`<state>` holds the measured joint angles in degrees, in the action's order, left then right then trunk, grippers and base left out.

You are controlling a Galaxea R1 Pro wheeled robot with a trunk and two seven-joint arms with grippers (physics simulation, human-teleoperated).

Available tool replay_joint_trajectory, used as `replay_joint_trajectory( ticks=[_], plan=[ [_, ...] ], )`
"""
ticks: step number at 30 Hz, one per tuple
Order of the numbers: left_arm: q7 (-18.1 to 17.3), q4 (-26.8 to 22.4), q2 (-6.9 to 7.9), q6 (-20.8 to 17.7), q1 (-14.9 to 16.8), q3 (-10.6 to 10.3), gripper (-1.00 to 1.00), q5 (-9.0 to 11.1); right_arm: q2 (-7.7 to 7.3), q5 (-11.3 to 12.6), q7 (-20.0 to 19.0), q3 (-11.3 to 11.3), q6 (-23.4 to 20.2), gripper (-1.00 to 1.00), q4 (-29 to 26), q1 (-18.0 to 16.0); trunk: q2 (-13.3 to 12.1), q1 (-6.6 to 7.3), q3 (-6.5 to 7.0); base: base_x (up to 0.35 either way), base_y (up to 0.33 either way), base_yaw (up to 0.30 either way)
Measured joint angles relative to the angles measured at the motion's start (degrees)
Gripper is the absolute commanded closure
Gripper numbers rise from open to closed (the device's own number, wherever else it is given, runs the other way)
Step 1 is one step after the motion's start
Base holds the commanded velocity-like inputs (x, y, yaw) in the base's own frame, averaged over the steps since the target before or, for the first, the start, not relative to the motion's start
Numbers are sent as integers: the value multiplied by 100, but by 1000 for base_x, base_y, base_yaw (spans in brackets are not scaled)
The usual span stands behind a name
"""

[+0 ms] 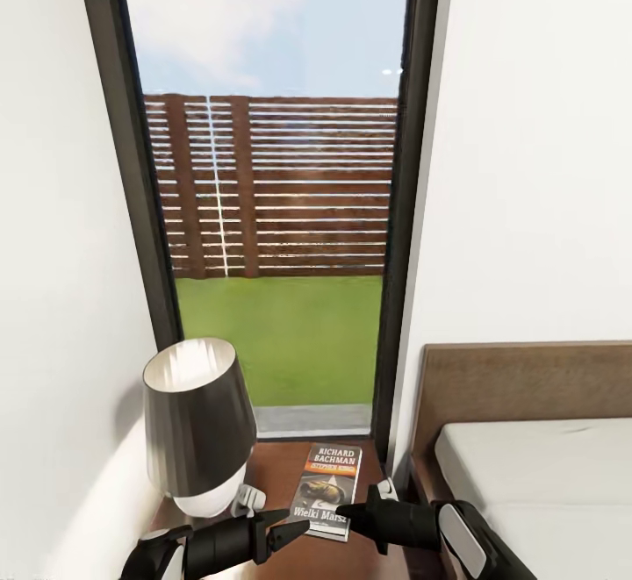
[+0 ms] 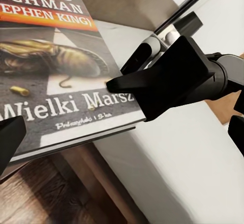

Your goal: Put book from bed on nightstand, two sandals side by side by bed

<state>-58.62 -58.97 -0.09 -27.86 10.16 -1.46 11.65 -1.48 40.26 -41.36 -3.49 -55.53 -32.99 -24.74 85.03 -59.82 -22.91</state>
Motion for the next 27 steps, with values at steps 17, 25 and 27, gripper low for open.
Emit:
replay_joint_trajectory(
  ticks=[17,25,27],
  plan=[
    [0,0,0,0,0,0,-100,0,-5,3,0,2,0,100,-5,0,682,-374,-305,0,0,0],
    [0,0,0,0,0,0,-100,0,-4,4,0,0,1,100,-4,0,1003,-549,-449,0,0,0],
    [0,0,0,0,0,0,-100,0,-4,3,0,-1,1,100,-5,0,1083,-593,-485,0,0,0]
  ],
)
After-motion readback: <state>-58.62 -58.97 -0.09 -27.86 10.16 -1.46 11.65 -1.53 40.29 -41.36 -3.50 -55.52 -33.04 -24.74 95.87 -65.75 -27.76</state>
